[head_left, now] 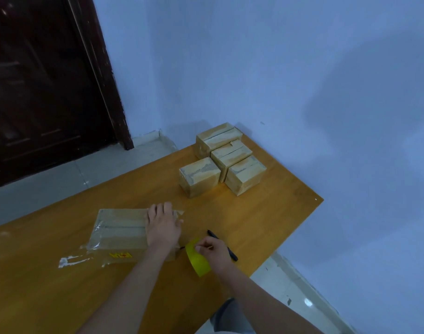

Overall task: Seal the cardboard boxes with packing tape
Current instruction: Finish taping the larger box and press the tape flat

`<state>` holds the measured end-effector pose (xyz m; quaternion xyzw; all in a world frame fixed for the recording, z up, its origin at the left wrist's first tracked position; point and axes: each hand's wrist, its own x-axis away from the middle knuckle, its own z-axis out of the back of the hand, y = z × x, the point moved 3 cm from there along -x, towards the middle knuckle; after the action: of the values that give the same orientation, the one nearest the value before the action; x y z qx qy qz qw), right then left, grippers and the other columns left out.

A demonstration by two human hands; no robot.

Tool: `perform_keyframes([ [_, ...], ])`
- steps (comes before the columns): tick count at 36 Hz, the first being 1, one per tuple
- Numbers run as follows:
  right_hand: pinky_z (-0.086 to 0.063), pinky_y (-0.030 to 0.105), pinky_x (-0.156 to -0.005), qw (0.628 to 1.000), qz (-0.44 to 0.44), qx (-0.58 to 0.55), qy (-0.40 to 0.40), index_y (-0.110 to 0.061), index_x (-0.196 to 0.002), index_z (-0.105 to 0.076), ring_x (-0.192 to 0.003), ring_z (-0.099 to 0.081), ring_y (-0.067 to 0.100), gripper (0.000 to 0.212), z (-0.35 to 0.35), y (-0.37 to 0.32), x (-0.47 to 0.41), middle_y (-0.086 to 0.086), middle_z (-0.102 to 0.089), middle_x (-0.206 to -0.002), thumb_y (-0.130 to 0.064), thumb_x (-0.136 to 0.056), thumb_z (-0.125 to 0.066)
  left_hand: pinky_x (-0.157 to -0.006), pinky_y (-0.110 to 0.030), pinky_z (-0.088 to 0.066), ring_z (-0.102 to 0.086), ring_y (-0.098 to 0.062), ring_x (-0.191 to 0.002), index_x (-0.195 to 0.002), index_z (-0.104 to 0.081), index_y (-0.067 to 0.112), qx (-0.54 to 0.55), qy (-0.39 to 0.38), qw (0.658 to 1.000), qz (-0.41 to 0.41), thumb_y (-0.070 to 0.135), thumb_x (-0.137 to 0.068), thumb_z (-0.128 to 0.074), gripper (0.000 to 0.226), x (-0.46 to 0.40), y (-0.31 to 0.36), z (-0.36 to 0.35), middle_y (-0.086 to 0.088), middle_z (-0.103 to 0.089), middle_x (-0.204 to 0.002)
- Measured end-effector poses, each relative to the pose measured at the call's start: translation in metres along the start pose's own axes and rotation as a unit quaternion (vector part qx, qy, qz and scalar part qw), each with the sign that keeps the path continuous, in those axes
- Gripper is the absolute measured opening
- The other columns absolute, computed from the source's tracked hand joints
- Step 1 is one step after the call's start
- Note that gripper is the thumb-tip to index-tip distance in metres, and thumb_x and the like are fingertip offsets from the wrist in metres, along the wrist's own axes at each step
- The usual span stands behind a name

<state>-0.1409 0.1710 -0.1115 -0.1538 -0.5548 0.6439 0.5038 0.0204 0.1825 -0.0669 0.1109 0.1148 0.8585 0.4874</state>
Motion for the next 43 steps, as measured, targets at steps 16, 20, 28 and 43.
perform_keyframes([
  [16, -0.034, 0.02, -0.063, 1.0, 0.0, -0.002, -0.022, -0.009, -0.074, -0.057, -0.065, -0.041, 0.011, 0.022, -0.005, -0.006, -0.009, -0.003, -0.043, -0.068, -0.016, -0.095, -0.055, -0.1, -0.035, -0.019, -0.045, -0.018, -0.118, -0.114, -0.055, 0.022, 0.003, -0.077, 0.988, -0.132, 0.038, -0.09, -0.046, 0.03, -0.014, -0.024, 0.008, 0.003, -0.057, -0.108],
  [20, -0.035, 0.014, -0.06, 1.0, 0.011, 0.002, -0.028, -0.024, -0.068, -0.051, -0.064, -0.042, 0.004, 0.029, -0.009, -0.006, -0.01, -0.008, -0.044, -0.067, -0.013, -0.094, -0.054, -0.09, -0.035, -0.022, -0.046, -0.018, -0.108, -0.107, -0.051, 0.025, 0.007, -0.103, 0.987, -0.12, 0.044, -0.083, -0.042, 0.032, -0.021, -0.021, 0.007, 0.006, -0.05, -0.093],
  [28, -0.036, 0.02, -0.066, 0.999, 0.008, 0.039, -0.019, -0.033, -0.065, -0.052, -0.068, -0.046, 0.001, 0.031, -0.018, 0.0, -0.016, -0.013, -0.051, -0.07, -0.015, -0.09, -0.058, -0.083, -0.033, -0.018, -0.044, -0.015, -0.109, -0.108, -0.061, 0.034, -0.021, -0.068, 0.988, -0.14, 0.06, -0.059, -0.011, 0.075, -0.02, -0.023, 0.002, 0.012, -0.059, -0.114],
  [43, -0.031, 0.019, -0.057, 0.999, -0.013, -0.004, 0.038, -0.011, -0.08, -0.056, -0.064, -0.04, 0.01, 0.015, 0.016, 0.004, -0.017, -0.004, -0.045, -0.069, -0.015, -0.095, -0.053, -0.078, -0.031, -0.015, -0.044, -0.015, -0.102, -0.077, -0.045, 0.034, -0.031, -0.051, 0.978, -0.199, 0.076, -0.074, -0.004, 0.058, -0.014, -0.025, 0.003, 0.016, -0.055, -0.104],
])
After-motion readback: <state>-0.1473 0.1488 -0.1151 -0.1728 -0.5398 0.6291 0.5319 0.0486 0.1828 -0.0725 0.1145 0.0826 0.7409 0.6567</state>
